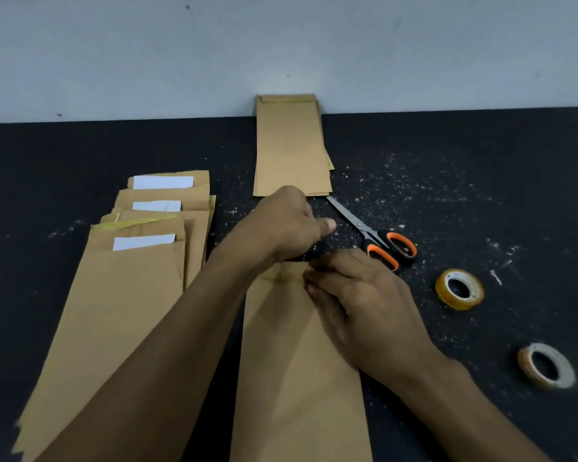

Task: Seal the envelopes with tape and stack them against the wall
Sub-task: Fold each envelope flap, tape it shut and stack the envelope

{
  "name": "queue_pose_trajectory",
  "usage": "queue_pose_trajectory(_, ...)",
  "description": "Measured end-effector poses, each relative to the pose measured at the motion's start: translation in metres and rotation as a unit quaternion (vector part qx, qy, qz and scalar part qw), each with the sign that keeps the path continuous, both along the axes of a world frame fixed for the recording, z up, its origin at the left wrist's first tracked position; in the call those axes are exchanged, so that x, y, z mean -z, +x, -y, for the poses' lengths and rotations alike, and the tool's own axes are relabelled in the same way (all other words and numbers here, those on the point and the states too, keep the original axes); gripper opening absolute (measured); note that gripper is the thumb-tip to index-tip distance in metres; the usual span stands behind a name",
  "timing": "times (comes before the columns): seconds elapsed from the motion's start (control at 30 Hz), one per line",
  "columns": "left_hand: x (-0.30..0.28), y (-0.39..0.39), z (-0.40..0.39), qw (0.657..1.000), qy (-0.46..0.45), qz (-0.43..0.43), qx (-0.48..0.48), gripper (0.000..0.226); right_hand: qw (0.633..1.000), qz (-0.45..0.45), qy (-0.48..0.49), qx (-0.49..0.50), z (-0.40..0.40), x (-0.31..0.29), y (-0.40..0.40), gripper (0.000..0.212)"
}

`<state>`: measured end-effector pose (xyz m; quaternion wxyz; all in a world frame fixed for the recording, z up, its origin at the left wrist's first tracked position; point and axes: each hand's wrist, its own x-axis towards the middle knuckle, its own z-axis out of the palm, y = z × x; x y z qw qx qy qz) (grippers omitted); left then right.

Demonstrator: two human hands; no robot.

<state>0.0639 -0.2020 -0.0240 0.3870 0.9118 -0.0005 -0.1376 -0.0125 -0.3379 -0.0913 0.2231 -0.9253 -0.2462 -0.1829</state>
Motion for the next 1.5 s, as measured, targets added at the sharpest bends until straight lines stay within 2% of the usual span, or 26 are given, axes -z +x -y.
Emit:
queue_pose_trajectory(0.2,-0.007,0.006,0.0,0.988,-0.105,-0.09,-0.064,0.03,1.0,-0.001,0.013,0.003,-0.001,-0.001,-0.001,0.03)
queue_pose_trajectory(0.27,-0.011,0.009,0.001,0.985,-0.117,-0.108,-0.072,0.036,1.0,-0.002,0.018,0.005,-0.002,-0.002,-0.001,0.029)
queue_pose_trajectory(0.4,-0.018,0.017,0.004,0.983,-0.1,-0.136,-0.078,0.025,1.0,-0.003,0.02,0.007,-0.002,-0.002,0.0,0.03)
queue_pose_trajectory(0.5,-0.022,0.019,0.002,0.978,-0.093,-0.171,-0.069,0.031,1.0,-0.007,0.018,0.003,-0.001,-0.003,0.0,0.03)
queue_pose_trajectory(0.63,-0.02,0.007,-0.008,0.964,-0.171,-0.19,-0.073,0.017,1.0,-0.004,0.019,0.002,-0.001,-0.002,0.0,0.026)
queue_pose_trajectory(0.73,-0.011,-0.009,-0.02,0.939,-0.292,-0.177,-0.051,0.008,1.0,-0.009,0.017,0.002,-0.001,-0.003,-0.001,0.021)
queue_pose_trajectory(0.9,-0.001,-0.043,-0.039,0.886,-0.441,-0.142,0.004,0.034,1.0,-0.014,0.011,0.0,-0.001,-0.004,0.0,0.022)
queue_pose_trajectory(1.0,-0.002,-0.055,-0.044,0.877,-0.47,-0.1,0.024,0.036,1.0,-0.011,0.012,0.001,-0.001,-0.005,0.0,0.025)
queue_pose_trajectory(1.13,-0.004,-0.061,-0.045,0.882,-0.469,-0.039,0.04,0.035,1.0,-0.007,0.02,-0.002,-0.001,-0.005,-0.001,0.02)
queue_pose_trajectory(1.3,-0.001,-0.065,-0.043,0.894,-0.448,0.006,-0.017,0.034,0.993,-0.024,0.119,0.012,0.001,-0.009,-0.002,0.04)
queue_pose_trajectory(1.43,0.005,-0.069,-0.04,0.896,-0.444,0.0,0.0,0.035,0.958,-0.025,0.283,-0.025,-0.001,-0.022,0.0,0.035)
queue_pose_trajectory(1.5,0.009,-0.069,-0.037,0.888,-0.459,-0.012,0.013,0.035,0.944,-0.055,0.32,-0.049,-0.003,-0.026,0.0,0.028)
